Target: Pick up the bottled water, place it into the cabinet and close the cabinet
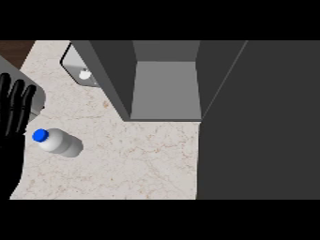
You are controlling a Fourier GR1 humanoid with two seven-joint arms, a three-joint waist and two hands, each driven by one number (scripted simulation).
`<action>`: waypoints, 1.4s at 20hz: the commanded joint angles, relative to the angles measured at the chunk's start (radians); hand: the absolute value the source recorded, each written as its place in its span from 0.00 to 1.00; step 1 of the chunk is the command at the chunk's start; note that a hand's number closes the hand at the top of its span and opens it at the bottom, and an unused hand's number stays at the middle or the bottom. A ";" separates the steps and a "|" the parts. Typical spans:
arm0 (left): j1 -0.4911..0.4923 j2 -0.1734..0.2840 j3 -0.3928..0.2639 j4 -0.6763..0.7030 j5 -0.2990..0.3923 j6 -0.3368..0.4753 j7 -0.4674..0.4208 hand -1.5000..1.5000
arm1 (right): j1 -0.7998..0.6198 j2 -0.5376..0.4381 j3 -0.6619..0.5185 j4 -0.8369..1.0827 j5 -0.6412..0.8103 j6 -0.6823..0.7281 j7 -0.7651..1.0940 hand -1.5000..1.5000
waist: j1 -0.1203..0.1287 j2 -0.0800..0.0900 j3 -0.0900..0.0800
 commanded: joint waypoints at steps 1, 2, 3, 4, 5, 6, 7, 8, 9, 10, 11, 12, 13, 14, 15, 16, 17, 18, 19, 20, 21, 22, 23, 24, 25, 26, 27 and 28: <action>-0.017 0.000 0.046 -0.043 0.011 0.033 0.077 0.00 | -0.015 -0.007 -0.016 -0.033 -0.042 0.022 0.042 0.00 | 0.000 -0.017 0.007; 0.051 -0.007 0.082 -0.061 -0.001 0.059 0.038 0.00 | 0.109 0.030 0.083 -0.042 0.032 0.028 -0.045 0.00 | 0.002 -0.019 0.007; 0.082 -0.041 0.064 0.007 -0.076 0.094 -0.042 0.00 | 0.039 0.019 0.050 -0.098 -0.010 0.011 0.052 0.00 | 0.001 -0.018 0.007; 0.007 -0.043 0.074 -0.047 -0.114 0.164 0.072 0.00 | 0.054 0.007 0.035 -0.104 -0.028 0.024 0.058 0.00 | -0.003 -0.019 0.008; 0.078 -0.022 0.167 -0.063 -0.058 0.152 0.029 0.00 | 0.112 0.029 0.090 -0.114 0.023 0.017 0.017 0.00 | 0.005 -0.021 0.007; 0.026 -0.027 0.196 -0.050 -0.099 0.209 0.059 0.00 | 0.144 0.005 0.041 -0.103 -0.023 0.047 -0.017 0.00 | -0.004 -0.019 0.008; 0.080 -0.099 0.204 0.003 0.018 0.286 0.100 0.00 | 0.129 0.032 0.149 -0.110 -0.097 0.098 0.066 0.00 | 0.017 -0.020 0.005; 0.058 -0.100 0.192 -0.009 0.003 0.330 0.131 0.00 | 0.132 0.019 0.143 -0.141 -0.121 0.107 0.098 0.00 | 0.003 -0.020 0.007; 0.057 -0.100 0.157 -0.040 -0.011 0.380 0.161 0.00 | 0.164 0.009 0.150 -0.150 -0.143 0.130 0.096 0.00 | -0.003 -0.021 0.008; 0.077 -0.101 0.199 -0.114 -0.003 0.356 0.216 0.00 | 0.176 0.022 0.186 -0.192 -0.114 0.112 0.117 0.00 | 0.005 -0.023 0.008; 0.091 -0.097 0.210 -0.162 -0.003 0.341 0.246 0.00 | 0.157 0.023 0.171 -0.218 -0.143 0.101 0.161 0.00 | 0.006 -0.021 0.007; 0.147 -0.102 0.118 -0.193 -0.047 0.422 0.233 0.00 | 0.220 0.006 0.191 -0.294 -0.142 0.111 0.193 0.00 | -0.001 -0.023 0.007; 0.120 -0.102 0.087 -0.266 -0.100 0.441 0.335 0.00 | 0.207 0.008 0.187 -0.198 -0.142 0.136 0.124 0.00 | 0.002 -0.020 0.009; 0.157 -0.102 0.135 -0.278 -0.066 0.386 0.334 0.00 | 0.261 0.028 0.246 -0.313 -0.095 0.107 0.153 0.00 | -0.001 -0.021 0.007; 0.156 -0.102 0.093 -0.350 -0.113 0.418 0.387 0.00 | 0.173 0.031 0.251 -0.353 -0.090 0.059 0.285 0.00 | 0.004 -0.021 0.007; 0.192 -0.102 0.091 -0.358 -0.107 0.423 0.364 0.00 | 0.226 0.045 0.296 -0.364 -0.051 0.056 0.261 0.00 | 0.002 -0.020 0.007; 0.200 -0.103 0.057 -0.417 -0.146 0.432 0.439 0.00 | 0.248 0.038 0.302 -0.364 -0.055 0.072 0.245 0.00 | 0.001 -0.020 0.008; 0.175 -0.098 0.091 -0.412 -0.142 0.424 0.462 0.00 | 0.245 0.031 0.305 -0.369 -0.049 0.083 0.239 0.00 | 0.000 -0.019 0.007; 0.157 -0.090 0.078 -0.429 -0.184 0.438 0.502 0.00 | 0.307 0.032 0.326 -0.458 -0.067 0.074 0.265 0.00 | -0.005 -0.020 0.008; 0.123 -0.090 0.083 -0.400 -0.195 0.446 0.486 0.00 | 0.241 0.064 0.381 -0.463 0.003 0.022 0.334 0.00 | -0.003 -0.018 0.007; 0.165 -0.096 0.036 -0.490 -0.221 0.444 0.563 0.00 | 0.294 0.055 0.380 -0.399 -0.008 0.062 0.233 0.00 | -0.002 -0.019 0.008; 0.197 -0.079 0.068 -0.490 -0.186 0.423 0.533 0.00 | 0.291 0.085 0.497 -0.411 0.124 0.015 0.268 0.00 | 0.000 -0.021 0.007; 0.192 -0.099 0.034 -0.498 -0.235 0.453 0.533 0.00 | 0.277 0.075 0.489 -0.439 0.119 0.014 0.286 0.00 | -0.001 -0.020 0.007; 0.237 -0.096 0.014 -0.571 -0.235 0.449 0.593 0.00 | 0.266 0.062 0.417 -0.411 0.049 0.023 0.278 0.00 | 0.003 -0.020 0.008; 0.233 -0.076 0.058 -0.522 -0.176 0.428 0.559 0.00 | 0.298 0.048 0.426 -0.502 0.035 0.015 0.334 0.00 | 0.001 -0.020 0.007; 0.192 -0.102 -0.005 -0.477 -0.252 0.476 0.551 0.00 | 0.229 0.076 0.473 -0.448 0.114 -0.017 0.359 0.00 | 0.000 -0.019 0.007; 0.233 -0.066 0.061 -0.540 -0.188 0.450 0.582 0.00 | 0.273 0.078 0.521 -0.480 0.133 -0.029 0.351 0.00 | 0.002 -0.022 0.007; 0.245 -0.052 0.093 -0.524 -0.147 0.432 0.556 0.00 | 0.259 0.077 0.509 -0.483 0.128 -0.038 0.352 0.00 | 0.003 -0.022 0.006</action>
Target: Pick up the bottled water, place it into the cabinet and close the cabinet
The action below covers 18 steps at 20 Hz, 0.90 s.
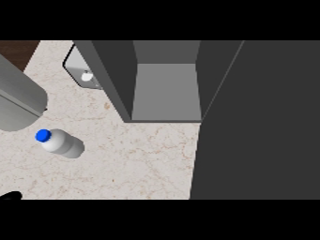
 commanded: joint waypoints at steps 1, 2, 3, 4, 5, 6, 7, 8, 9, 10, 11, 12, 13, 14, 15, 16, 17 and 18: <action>-0.021 0.027 0.022 -0.107 -0.040 0.012 0.063 0.00 | -0.004 -0.007 0.081 -0.128 0.138 -0.043 0.095 0.00 | -0.004 0.000 0.000; 0.006 0.037 0.003 -0.221 -0.051 0.021 0.164 0.00 | 0.019 -0.007 0.069 -0.104 0.113 -0.049 0.065 0.00 | -0.002 -0.003 0.001; 0.038 -0.005 -0.070 -0.168 -0.138 0.041 0.075 0.00 | 0.002 -0.014 0.042 -0.078 0.091 -0.044 0.050 0.00 | -0.002 -0.001 0.001; 0.013 0.032 -0.015 -0.159 -0.088 0.036 0.108 0.00 | 0.038 -0.037 0.052 -0.100 0.093 -0.037 0.043 0.00 | -0.005 -0.001 0.001; 0.021 0.030 0.008 -0.120 -0.047 0.028 0.064 0.00 | -0.028 -0.025 0.046 -0.121 0.095 -0.055 0.107 0.00 | 0.001 0.000 0.000; 0.034 0.041 -0.001 -0.139 -0.043 0.016 0.085 0.00 | -0.022 -0.015 0.049 -0.103 0.107 -0.073 0.082 0.00 | 0.000 0.000 0.000; -0.011 0.069 0.043 -0.140 -0.028 0.029 0.128 0.00 | -0.028 -0.027 0.063 -0.120 0.108 -0.070 0.107 0.00 | -0.002 0.000 0.000; -0.012 0.076 0.042 -0.123 -0.046 0.034 0.133 0.00 | 0.032 -0.039 0.098 -0.133 0.128 -0.075 0.057 0.00 | -0.008 -0.002 0.000; 0.049 0.053 0.039 -0.149 -0.008 0.022 0.088 0.00 | 0.068 -0.059 0.104 -0.097 0.121 -0.058 -0.011 0.00 | -0.004 -0.004 0.000; 0.035 0.081 0.067 -0.121 0.011 0.006 0.082 0.00 | -0.048 -0.037 0.064 -0.139 0.134 -0.099 0.142 0.00 | 0.004 -0.001 -0.002; 0.062 0.068 0.089 -0.095 0.055 -0.008 0.053 0.00 | -0.083 -0.007 0.086 -0.074 0.154 -0.117 0.099 0.00 | 0.006 0.000 -0.002; 0.003 0.064 0.046 -0.097 -0.022 0.033 0.102 0.00 | -0.056 -0.051 0.053 -0.093 0.116 -0.090 0.093 0.00 | -0.003 0.001 0.000; 0.060 0.062 0.057 -0.116 0.019 0.003 0.080 0.00 | -0.061 -0.021 0.133 -0.080 0.174 -0.125 0.100 0.00 | 0.001 -0.001 -0.001; -0.010 0.087 0.080 -0.063 0.024 0.008 0.091 0.00 | -0.063 -0.033 0.089 -0.092 0.132 -0.122 0.096 0.00 | -0.003 0.001 0.000; 0.035 0.088 0.090 -0.084 0.049 -0.012 0.075 0.00 | -0.012 -0.042 0.158 -0.081 0.200 -0.135 0.053 0.00 | -0.005 -0.002 -0.001; 0.009 0.062 0.062 -0.025 0.021 0.008 0.038 0.00 | -0.019 -0.063 0.145 -0.157 0.175 -0.139 0.131 0.00 | -0.009 -0.001 -0.001; 0.022 0.043 0.041 -0.010 0.021 0.001 0.023 0.00 | -0.059 -0.029 0.164 -0.089 0.187 -0.162 0.102 0.00 | -0.004 0.001 -0.001; 0.028 0.050 0.026 -0.049 -0.028 0.020 0.067 0.00 | -0.075 -0.062 0.130 -0.109 0.170 -0.142 0.128 0.00 | -0.004 0.001 0.000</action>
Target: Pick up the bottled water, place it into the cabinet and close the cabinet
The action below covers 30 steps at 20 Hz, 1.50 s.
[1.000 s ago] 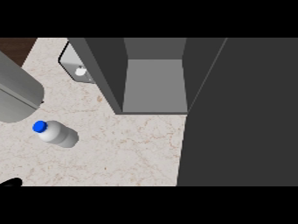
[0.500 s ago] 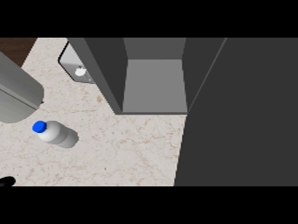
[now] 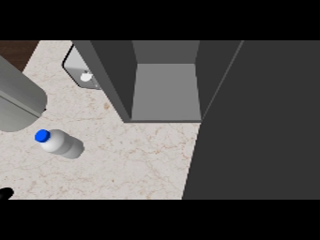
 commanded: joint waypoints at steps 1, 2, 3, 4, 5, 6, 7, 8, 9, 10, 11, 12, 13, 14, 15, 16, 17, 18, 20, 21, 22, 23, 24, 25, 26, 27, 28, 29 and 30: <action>0.050 -0.021 0.026 0.023 0.049 -0.043 -0.103 0.00 | -0.002 -0.018 0.061 -0.079 0.163 -0.030 0.048 0.00 | 0.002 0.000 -0.001; 0.032 -0.008 0.009 0.023 -0.016 -0.028 -0.080 0.00 | -0.010 -0.031 0.062 -0.143 0.156 -0.037 0.108 0.00 | -0.003 0.000 -0.001; 0.006 0.011 0.058 0.078 0.018 -0.034 -0.079 0.00 | -0.003 -0.020 0.074 -0.089 0.177 -0.055 0.044 0.00 | -0.005 0.000 -0.001; 0.034 -0.048 -0.035 0.089 -0.035 -0.023 -0.134 0.00 | -0.002 -0.025 0.110 -0.104 0.192 -0.062 0.056 0.00 | -0.008 -0.001 -0.001; 0.008 0.001 0.060 0.090 0.040 -0.045 -0.105 0.00 | 0.021 -0.050 0.078 -0.056 0.166 -0.050 -0.010 0.00 | -0.005 0.000 0.000; 0.050 -0.008 0.056 0.079 0.060 -0.068 -0.126 0.00 | 0.048 -0.091 0.051 -0.118 0.125 -0.036 0.025 0.00 | -0.003 -0.001 0.000; 0.061 -0.036 -0.009 0.067 -0.012 -0.051 -0.142 0.00 | 0.004 -0.075 0.047 -0.127 0.144 -0.054 0.058 0.00 | -0.003 0.000 0.000; -0.015 -0.041 -0.018 0.163 -0.047 -0.021 -0.161 0.00 | 0.001 -0.084 0.054 -0.143 0.148 -0.055 0.061 0.00 | -0.014 0.002 -0.001; 0.016 -0.047 0.026 0.190 0.025 -0.046 -0.203 0.00 | 0.059 -0.106 0.066 -0.111 0.143 -0.054 -0.010 0.00 | -0.010 0.000 -0.001; 0.029 -0.045 0.055 0.215 0.073 -0.072 -0.263 0.00 | 0.036 -0.108 0.053 -0.148 0.133 -0.061 0.043 0.00 | -0.006 0.000 -0.001; -0.020 -0.044 0.040 0.250 0.028 -0.051 -0.241 0.00 | 0.034 -0.084 0.090 -0.091 0.160 -0.084 0.002 0.00 | -0.008 0.001 0.000; -0.027 -0.042 0.028 0.218 -0.007 -0.032 -0.192 0.00 | -0.026 -0.086 0.065 -0.164 0.142 -0.086 0.118 0.00 | -0.005 0.002 -0.001; -0.042 -0.039 0.085 0.347 0.070 -0.062 -0.300 0.00 | 0.020 -0.098 0.115 -0.092 0.171 -0.082 -0.006 0.00 | -0.013 0.001 -0.002; -0.014 -0.076 0.021 0.329 0.010 -0.049 -0.318 0.00 | 0.034 -0.111 0.063 -0.067 0.116 -0.076 -0.041 0.00 | -0.007 0.002 0.000; -0.017 -0.054 0.072 0.329 0.053 -0.061 -0.324 0.00 | 0.021 -0.132 0.052 -0.167 0.122 -0.080 0.052 0.00 | -0.006 0.001 -0.001; -0.058 -0.069 0.051 0.371 0.027 -0.039 -0.324 0.00 | -0.068 -0.075 0.103 -0.093 0.188 -0.112 0.085 0.00 | -0.004 0.002 -0.001; -0.078 -0.052 0.077 0.387 0.025 -0.032 -0.299 0.00 | 0.035 -0.111 0.172 -0.107 0.200 -0.110 -0.004 0.00 | -0.013 0.000 0.000; -0.067 -0.030 0.122 0.408 0.093 -0.075 -0.328 0.00 | -0.034 -0.066 0.149 -0.008 0.213 -0.139 0.001 0.00 | -0.003 0.002 -0.001; 0.002 -0.054 0.122 0.449 0.093 -0.093 -0.417 0.00 | 0.034 -0.126 0.169 -0.126 0.214 -0.143 0.044 0.00 | -0.010 -0.002 -0.002; -0.077 -0.025 0.124 0.465 0.084 -0.084 -0.341 0.00 | 0.001 -0.132 0.110 -0.100 0.147 -0.121 0.018 0.00 | -0.007 0.002 0.000; -0.052 -0.061 0.122 0.536 0.094 -0.092 -0.455 0.00 | 0.002 -0.135 0.108 -0.084 0.143 -0.124 0.003 0.00 | -0.006 0.002 -0.001; -0.041 -0.063 0.081 0.473 0.038 -0.070 -0.378 0.00 | -0.039 -0.126 0.100 -0.099 0.155 -0.131 0.067 0.00 | -0.003 0.002 0.000; -0.075 -0.054 0.127 0.582 0.103 -0.103 -0.462 0.00 | 0.008 -0.149 0.082 -0.073 0.118 -0.125 -0.013 0.00 | -0.006 0.003 0.000; -0.051 -0.075 0.106 0.591 0.102 -0.114 -0.492 0.00 | -0.098 -0.075 0.116 -0.029 0.172 -0.158 0.062 0.00 | 0.000 0.003 -0.001; -0.049 -0.043 0.164 0.634 0.154 -0.150 -0.530 0.00 | -0.025 -0.156 0.066 -0.113 0.126 -0.130 0.041 0.00 | -0.005 0.002 -0.001; -0.069 -0.052 0.142 0.634 0.134 -0.134 -0.493 0.00 | 0.017 -0.141 0.152 -0.129 0.192 -0.169 0.034 0.00 | -0.011 0.000 -0.001; -0.059 -0.058 0.156 0.668 0.142 -0.146 -0.563 0.00 | -0.045 -0.114 0.145 -0.090 0.182 -0.170 0.050 0.00 | -0.003 0.002 -0.001; -0.039 -0.096 0.091 0.690 0.118 -0.117 -0.597 0.00 | -0.043 -0.129 0.120 -0.089 0.176 -0.173 0.067 0.00 | -0.005 0.002 -0.001; -0.080 -0.070 0.130 0.722 0.129 -0.142 -0.576 0.00 | -0.043 -0.146 0.098 -0.097 0.143 -0.157 0.053 0.00 | -0.005 0.003 0.000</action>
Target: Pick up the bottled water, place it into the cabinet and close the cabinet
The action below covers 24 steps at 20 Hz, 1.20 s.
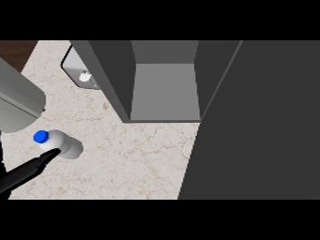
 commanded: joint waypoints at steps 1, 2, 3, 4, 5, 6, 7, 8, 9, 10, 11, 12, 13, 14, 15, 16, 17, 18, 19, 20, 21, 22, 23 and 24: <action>-0.008 -0.028 0.003 0.165 0.007 -0.027 -0.140 0.00 | 0.079 -0.083 -0.005 -0.131 0.057 0.023 -0.013 0.00 | -0.007 0.000 0.001; -0.044 0.031 0.051 0.119 0.057 -0.053 -0.076 0.00 | -0.007 -0.023 -0.015 -0.090 0.083 -0.002 0.040 0.00 | 0.004 0.001 0.000; -0.005 -0.032 -0.027 0.144 0.017 -0.006 -0.144 0.00 | 0.047 -0.064 0.007 -0.167 0.086 0.000 0.061 0.00 | -0.002 -0.001 0.000; -0.095 0.020 0.047 0.238 0.045 -0.041 -0.141 0.00 | -0.008 -0.014 0.063 -0.122 0.154 -0.035 0.077 0.00 | -0.005 0.000 -0.001; -0.037 -0.008 0.015 0.205 0.044 -0.063 -0.174 0.00 | 0.042 -0.038 0.051 -0.152 0.124 -0.040 0.061 0.00 | -0.003 -0.001 0.000; -0.074 0.004 0.028 0.264 0.053 -0.067 -0.172 0.00 | 0.007 -0.028 0.026 -0.086 0.110 -0.034 0.028 0.00 | -0.001 0.001 0.000; -0.053 -0.032 0.002 0.340 0.042 -0.047 -0.295 0.00 | 0.026 -0.081 0.010 -0.133 0.091 -0.009 0.034 0.00 | -0.008 0.000 -0.001; -0.128 0.004 0.015 0.300 0.027 -0.033 -0.166 0.00 | -0.013 -0.051 0.056 -0.164 0.144 -0.034 0.120 0.00 | -0.005 0.000 0.000; -0.108 -0.029 0.031 0.389 0.051 -0.054 -0.279 0.00 | 0.034 -0.062 0.050 -0.146 0.118 -0.043 0.043 0.00 | -0.008 0.000 0.000; -0.106 -0.032 -0.028 0.337 0.022 0.003 -0.218 0.00 | 0.004 -0.032 0.054 -0.063 0.135 -0.056 0.023 0.00 | 0.000 0.000 0.001; -0.046 -0.033 -0.018 0.355 0.062 -0.051 -0.306 0.00 | -0.017 -0.063 0.010 -0.143 0.104 -0.040 0.095 0.00 | 0.002 0.000 0.000; -0.112 -0.033 -0.023 0.371 0.054 -0.025 -0.257 0.00 | 0.016 -0.049 0.085 -0.075 0.154 -0.058 0.016 0.00 | -0.002 0.000 0.001; -0.136 -0.033 -0.001 0.454 0.070 -0.020 -0.317 0.00 | 0.014 -0.051 0.090 -0.047 0.158 -0.064 -0.007 0.00 | -0.004 0.000 0.000; -0.100 0.000 0.021 0.358 0.071 -0.046 -0.254 0.00 | -0.026 -0.035 0.090 -0.076 0.170 -0.072 0.049 0.00 | 0.003 -0.001 0.000; -0.092 -0.033 -0.046 0.448 0.088 -0.003 -0.352 0.00 | 0.041 -0.095 0.030 -0.069 0.097 -0.054 -0.035 0.00 | -0.003 0.000 0.001; -0.185 -0.018 0.032 0.522 0.075 -0.020 -0.341 0.00 | 0.011 -0.093 0.059 -0.181 0.134 -0.068 0.096 0.00 | -0.011 0.000 -0.001; -0.144 -0.015 0.027 0.515 0.096 -0.059 -0.352 0.00 | -0.016 -0.080 0.021 -0.124 0.104 -0.060 0.069 0.00 | 0.000 0.001 0.000; -0.163 -0.015 0.060 0.625 0.110 -0.077 -0.450 0.00 | 0.022 -0.084 0.036 -0.074 0.088 -0.066 -0.027 0.00 | -0.005 0.002 0.000; -0.198 -0.024 0.021 0.543 0.077 -0.012 -0.336 0.00 | -0.046 -0.053 0.031 -0.124 0.115 -0.077 0.097 0.00 | 0.001 0.001 0.000; -0.182 -0.033 0.012 0.644 0.104 -0.019 -0.468 0.00 | -0.018 -0.073 0.018 -0.082 0.085 -0.065 0.027 0.00 | -0.001 0.002 0.000; -0.214 -0.027 0.045 0.665 0.097 -0.029 -0.443 0.00 | -0.020 -0.067 0.058 -0.094 0.134 -0.079 0.047 0.00 | -0.002 0.001 0.000; -0.245 -0.021 0.056 0.706 0.098 -0.020 -0.459 0.00 | -0.023 -0.074 0.044 -0.118 0.119 -0.079 0.078 0.00 | -0.003 0.001 0.000; -0.200 -0.015 0.080 0.724 0.128 -0.063 -0.512 0.00 | -0.007 -0.067 0.083 -0.116 0.136 -0.093 0.067 0.00 | -0.002 0.001 0.000; -0.216 -0.033 -0.001 0.775 0.134 0.010 -0.574 0.00 | -0.039 -0.045 0.103 -0.046 0.161 -0.101 0.046 0.00 | -0.003 0.001 0.000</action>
